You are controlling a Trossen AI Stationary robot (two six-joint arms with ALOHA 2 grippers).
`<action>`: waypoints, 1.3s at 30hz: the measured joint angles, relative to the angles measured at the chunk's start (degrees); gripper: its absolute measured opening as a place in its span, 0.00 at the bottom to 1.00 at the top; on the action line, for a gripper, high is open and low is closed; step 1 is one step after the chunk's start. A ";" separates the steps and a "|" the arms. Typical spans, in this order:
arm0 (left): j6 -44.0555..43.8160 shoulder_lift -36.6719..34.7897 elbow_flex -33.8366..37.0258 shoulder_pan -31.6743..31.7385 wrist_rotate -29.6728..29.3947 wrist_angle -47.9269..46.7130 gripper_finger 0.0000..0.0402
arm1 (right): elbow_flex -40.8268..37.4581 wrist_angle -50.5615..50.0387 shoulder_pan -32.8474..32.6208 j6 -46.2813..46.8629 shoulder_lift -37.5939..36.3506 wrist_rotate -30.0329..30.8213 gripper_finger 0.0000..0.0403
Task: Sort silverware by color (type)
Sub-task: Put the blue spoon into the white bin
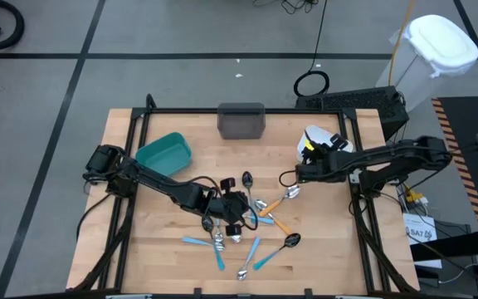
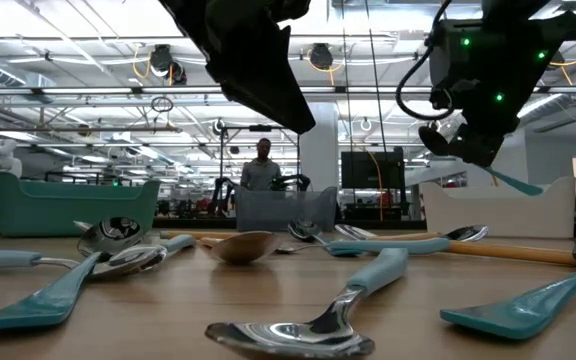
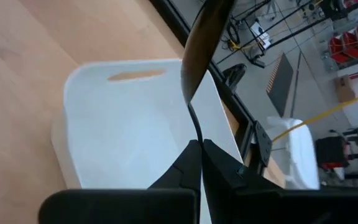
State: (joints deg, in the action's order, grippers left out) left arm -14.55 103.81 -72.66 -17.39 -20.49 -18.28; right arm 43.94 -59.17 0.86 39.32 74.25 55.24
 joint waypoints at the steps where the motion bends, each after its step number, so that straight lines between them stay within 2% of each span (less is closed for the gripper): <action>1: 0.00 0.00 0.00 0.00 0.02 0.23 0.30 | 0.00 -0.26 0.00 0.30 0.22 -0.10 0.00; 13: 2.24 0.00 -0.02 0.00 0.02 2.49 0.30 | -0.38 -0.62 0.22 0.65 0.47 -6.15 0.00; 25: 3.88 0.02 -0.02 0.04 0.02 5.25 0.30 | -4.09 -0.66 0.30 2.99 0.47 -5.97 0.01; 39: 5.39 0.02 -0.02 0.04 0.00 6.20 0.30 | -4.09 -0.66 0.31 3.55 0.46 -5.84 0.16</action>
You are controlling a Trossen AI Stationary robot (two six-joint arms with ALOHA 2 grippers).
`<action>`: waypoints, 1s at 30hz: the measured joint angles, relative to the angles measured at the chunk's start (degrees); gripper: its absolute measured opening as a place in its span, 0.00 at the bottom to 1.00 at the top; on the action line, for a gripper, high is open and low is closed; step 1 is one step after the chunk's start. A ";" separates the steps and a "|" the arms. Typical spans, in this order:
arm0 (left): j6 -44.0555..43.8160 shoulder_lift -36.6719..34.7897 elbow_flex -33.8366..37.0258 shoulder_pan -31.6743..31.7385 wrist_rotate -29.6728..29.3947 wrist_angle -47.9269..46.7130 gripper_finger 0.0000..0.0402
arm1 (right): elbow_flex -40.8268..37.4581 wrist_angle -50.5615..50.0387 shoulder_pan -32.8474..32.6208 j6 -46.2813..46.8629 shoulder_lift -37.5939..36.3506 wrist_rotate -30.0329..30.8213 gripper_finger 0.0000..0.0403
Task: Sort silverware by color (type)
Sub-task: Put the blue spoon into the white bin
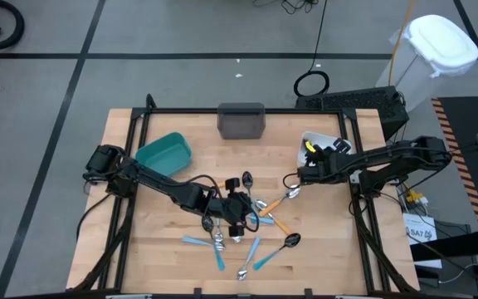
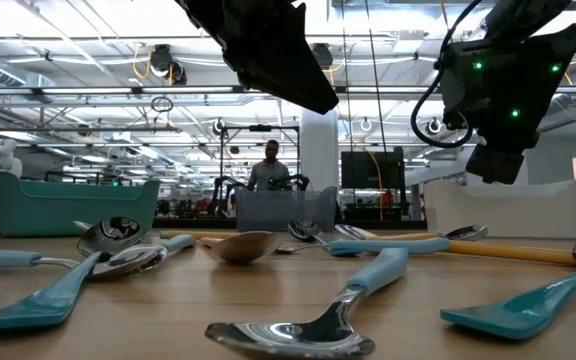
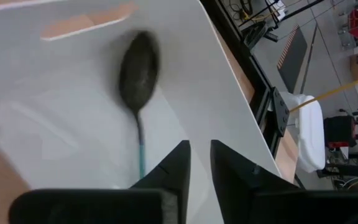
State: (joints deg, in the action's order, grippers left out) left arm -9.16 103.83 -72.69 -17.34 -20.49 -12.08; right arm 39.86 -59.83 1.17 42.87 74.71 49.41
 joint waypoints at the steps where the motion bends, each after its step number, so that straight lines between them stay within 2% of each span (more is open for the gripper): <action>1: 0.01 0.00 0.00 0.02 0.00 0.00 0.30 | 0.00 0.00 0.00 0.00 -0.01 0.00 0.17; 8: 0.46 0.00 0.00 0.02 0.01 -0.02 0.30 | 1.90 -0.44 -0.60 0.64 -1.78 -0.53 0.22; 14: 1.39 0.00 0.00 0.02 0.01 -0.03 0.30 | 6.64 3.36 -3.41 -2.50 -4.10 -4.45 0.22; 17: 1.39 0.00 0.00 0.02 0.00 -0.03 0.30 | 6.97 10.86 -5.05 -7.62 -4.43 -9.89 0.22; 23: 0.59 0.00 0.00 0.02 0.00 0.39 0.30 | 7.02 27.22 -7.96 -17.23 -3.63 -28.14 0.22; 25: 0.47 0.00 0.00 0.00 0.02 0.63 0.30 | 7.02 31.84 -9.20 -21.00 -3.28 -32.36 0.22; 30: 0.46 0.00 0.00 0.02 0.00 0.61 0.30 | 7.02 39.63 -12.77 -29.69 -1.70 -33.20 0.22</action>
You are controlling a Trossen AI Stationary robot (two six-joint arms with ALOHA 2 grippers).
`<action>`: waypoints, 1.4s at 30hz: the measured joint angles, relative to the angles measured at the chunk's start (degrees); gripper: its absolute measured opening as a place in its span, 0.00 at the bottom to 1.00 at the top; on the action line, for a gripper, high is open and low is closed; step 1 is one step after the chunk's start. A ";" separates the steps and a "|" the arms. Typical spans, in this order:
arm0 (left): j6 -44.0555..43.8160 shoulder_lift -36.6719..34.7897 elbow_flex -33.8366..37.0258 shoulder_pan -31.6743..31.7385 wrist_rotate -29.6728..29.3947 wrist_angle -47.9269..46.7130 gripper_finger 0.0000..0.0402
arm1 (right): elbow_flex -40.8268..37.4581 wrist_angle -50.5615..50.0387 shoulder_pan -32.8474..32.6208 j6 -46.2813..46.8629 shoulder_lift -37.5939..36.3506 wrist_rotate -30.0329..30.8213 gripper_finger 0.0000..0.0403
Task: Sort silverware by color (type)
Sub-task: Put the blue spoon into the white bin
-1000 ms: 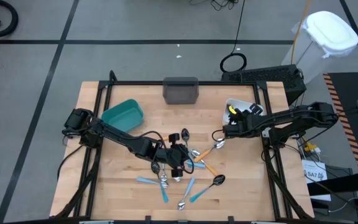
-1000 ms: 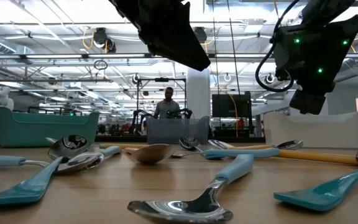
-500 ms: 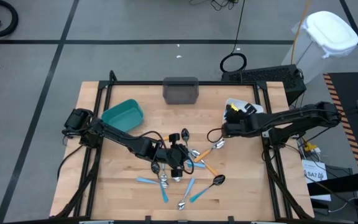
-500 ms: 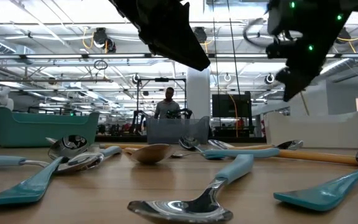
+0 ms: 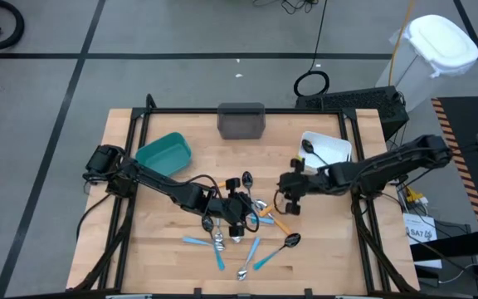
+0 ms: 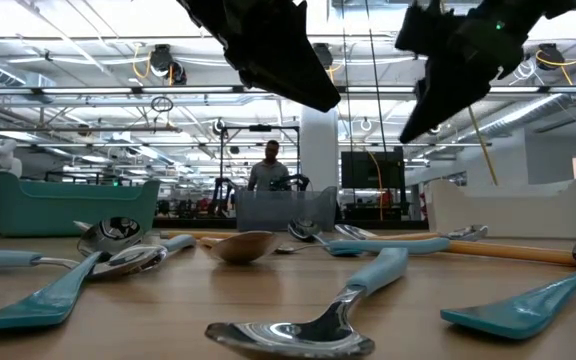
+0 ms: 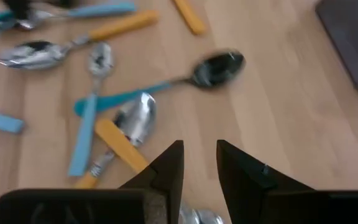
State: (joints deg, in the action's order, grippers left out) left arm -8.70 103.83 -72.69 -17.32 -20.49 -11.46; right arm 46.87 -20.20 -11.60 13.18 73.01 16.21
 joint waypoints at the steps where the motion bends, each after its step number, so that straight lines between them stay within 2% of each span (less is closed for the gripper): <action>1: -0.01 0.00 0.00 0.04 0.02 0.00 0.30 | 0.00 0.89 -0.50 -0.55 0.43 -0.04 0.22; 3: -0.01 0.00 0.00 0.04 0.01 0.00 0.30 | 0.00 1.86 -1.38 -0.82 1.57 -0.89 0.22; 8: -0.49 0.00 0.00 -0.20 0.02 -0.04 0.30 | 0.00 0.82 -5.78 -1.03 5.11 -7.32 0.22; 12: -0.49 0.00 0.00 -0.34 0.02 -0.04 0.30 | -0.05 3.40 -9.37 -1.96 7.76 -7.83 0.22; 19: -0.48 0.00 0.00 -0.33 0.02 -0.05 0.30 | 0.00 12.89 -12.50 -1.55 11.54 -19.30 0.22; 26: -0.11 0.00 0.00 -0.28 0.02 0.23 0.30 | 2.02 14.63 -15.85 1.30 15.87 -18.49 0.22; 32: 1.09 0.00 0.00 -0.28 0.02 2.33 0.30 | 5.03 13.65 -20.67 -1.08 18.77 -12.97 0.22; 39: 1.06 0.00 0.00 -0.28 0.02 2.36 0.30 | 7.95 12.34 -22.49 -2.22 21.01 -13.09 0.22; 42: 1.10 0.00 0.00 -0.28 0.02 2.32 0.30 | 8.97 12.43 -22.28 -2.35 22.51 -13.07 0.26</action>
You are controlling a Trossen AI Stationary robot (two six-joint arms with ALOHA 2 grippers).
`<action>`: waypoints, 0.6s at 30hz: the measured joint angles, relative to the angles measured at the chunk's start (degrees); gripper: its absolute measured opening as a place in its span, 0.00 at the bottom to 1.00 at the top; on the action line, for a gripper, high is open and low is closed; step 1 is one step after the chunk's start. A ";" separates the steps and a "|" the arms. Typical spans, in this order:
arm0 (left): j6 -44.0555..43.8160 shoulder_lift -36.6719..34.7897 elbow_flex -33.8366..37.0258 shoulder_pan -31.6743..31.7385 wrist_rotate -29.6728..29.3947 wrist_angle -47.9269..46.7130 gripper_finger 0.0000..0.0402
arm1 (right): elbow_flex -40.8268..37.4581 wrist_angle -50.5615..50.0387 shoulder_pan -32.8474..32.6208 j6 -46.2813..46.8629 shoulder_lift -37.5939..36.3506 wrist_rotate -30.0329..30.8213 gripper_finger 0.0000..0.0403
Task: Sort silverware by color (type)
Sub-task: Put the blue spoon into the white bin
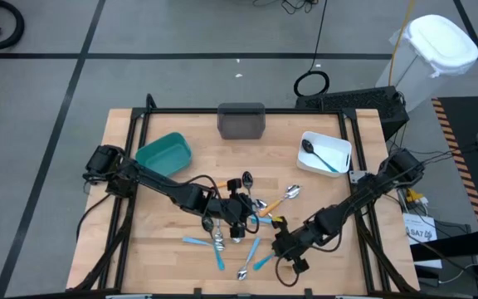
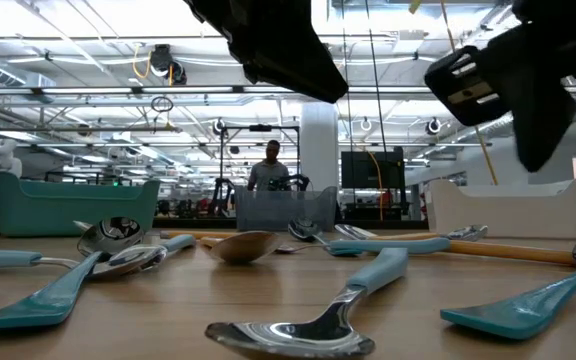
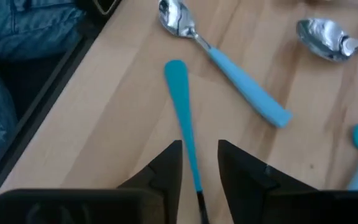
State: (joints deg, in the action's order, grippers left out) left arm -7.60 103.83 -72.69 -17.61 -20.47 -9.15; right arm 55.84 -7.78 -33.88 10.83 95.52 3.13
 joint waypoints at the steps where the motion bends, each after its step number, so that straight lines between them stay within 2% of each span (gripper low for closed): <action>1: 0.02 0.00 0.00 0.00 0.00 0.00 0.30 | 0.10 -0.22 0.16 0.00 0.61 -0.02 0.29; 9: 0.04 0.00 0.00 0.00 0.00 -0.20 0.30 | 0.26 -2.39 0.39 0.48 4.30 -0.22 0.47; 13: 0.08 0.00 0.00 0.00 0.00 -0.45 0.30 | 0.26 -5.93 0.46 0.47 5.11 -0.13 0.49; 18: 0.15 0.00 0.00 0.00 0.00 -0.50 0.30 | 0.32 -8.60 1.00 0.48 5.33 1.09 0.45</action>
State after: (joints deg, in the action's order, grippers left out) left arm -7.45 103.83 -72.69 -17.61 -20.47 -9.65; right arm 56.16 -16.38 -32.88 11.31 100.86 4.22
